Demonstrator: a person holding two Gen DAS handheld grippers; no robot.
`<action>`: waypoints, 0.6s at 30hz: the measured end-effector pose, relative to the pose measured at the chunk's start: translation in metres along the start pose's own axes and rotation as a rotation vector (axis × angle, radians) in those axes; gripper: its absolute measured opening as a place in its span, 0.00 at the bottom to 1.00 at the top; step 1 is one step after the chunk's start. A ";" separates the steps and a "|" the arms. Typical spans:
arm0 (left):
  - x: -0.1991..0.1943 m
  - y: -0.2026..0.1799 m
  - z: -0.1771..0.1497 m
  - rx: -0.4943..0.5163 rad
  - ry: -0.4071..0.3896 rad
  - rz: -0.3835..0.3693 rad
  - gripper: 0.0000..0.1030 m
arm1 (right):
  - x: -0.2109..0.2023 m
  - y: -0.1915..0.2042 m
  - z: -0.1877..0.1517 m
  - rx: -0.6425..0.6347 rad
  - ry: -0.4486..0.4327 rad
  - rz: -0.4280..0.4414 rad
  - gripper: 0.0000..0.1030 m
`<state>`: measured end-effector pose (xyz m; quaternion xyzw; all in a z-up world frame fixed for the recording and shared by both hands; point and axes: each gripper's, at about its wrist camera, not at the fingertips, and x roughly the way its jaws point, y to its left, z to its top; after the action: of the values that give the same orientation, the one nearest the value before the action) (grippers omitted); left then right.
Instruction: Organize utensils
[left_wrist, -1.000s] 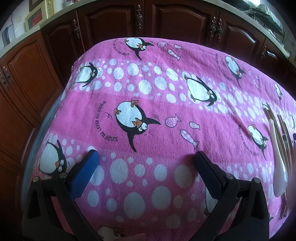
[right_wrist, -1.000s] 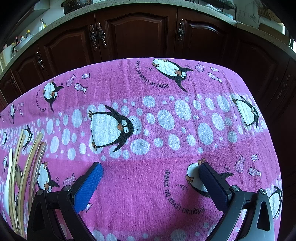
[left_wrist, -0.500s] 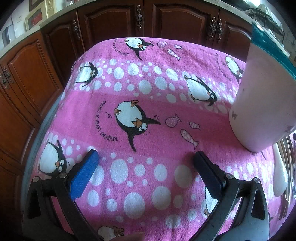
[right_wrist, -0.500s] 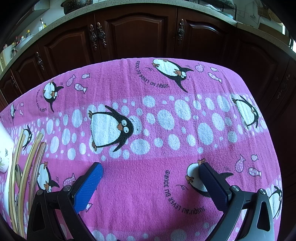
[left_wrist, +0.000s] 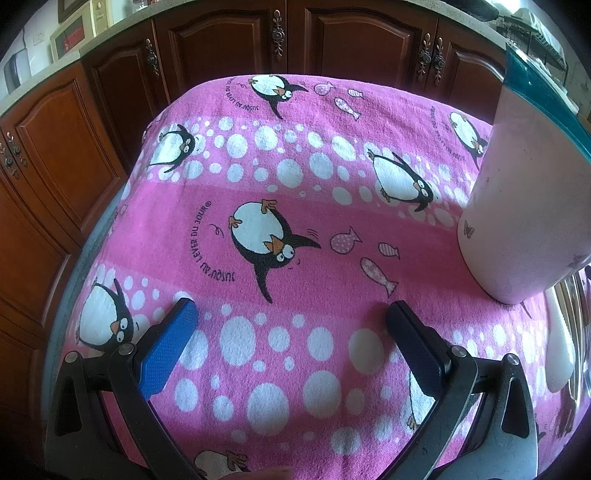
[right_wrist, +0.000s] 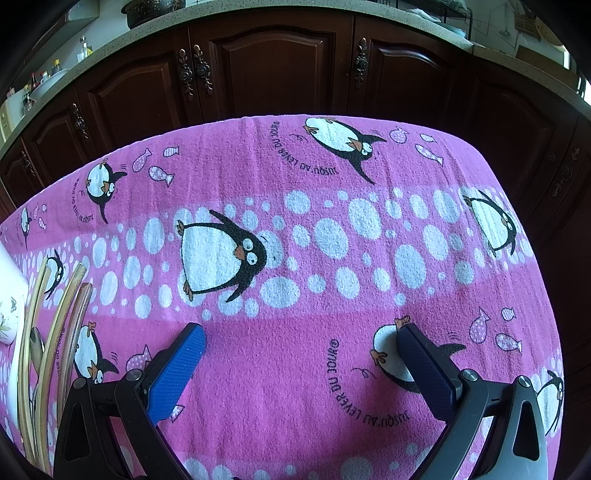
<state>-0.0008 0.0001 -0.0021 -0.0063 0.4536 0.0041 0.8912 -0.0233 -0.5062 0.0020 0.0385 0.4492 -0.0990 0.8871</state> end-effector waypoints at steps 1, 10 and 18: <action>0.000 0.000 0.000 0.000 0.000 0.000 1.00 | 0.000 0.000 0.000 0.000 0.000 0.000 1.00; 0.000 -0.001 0.000 0.000 0.000 0.000 1.00 | 0.000 0.000 0.000 0.000 0.000 0.000 1.00; -0.001 -0.003 0.000 0.001 -0.001 0.000 1.00 | 0.000 0.000 0.000 0.000 0.000 0.000 1.00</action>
<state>-0.0017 -0.0025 -0.0015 -0.0059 0.4531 0.0038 0.8914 -0.0232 -0.5062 0.0021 0.0386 0.4490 -0.0989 0.8872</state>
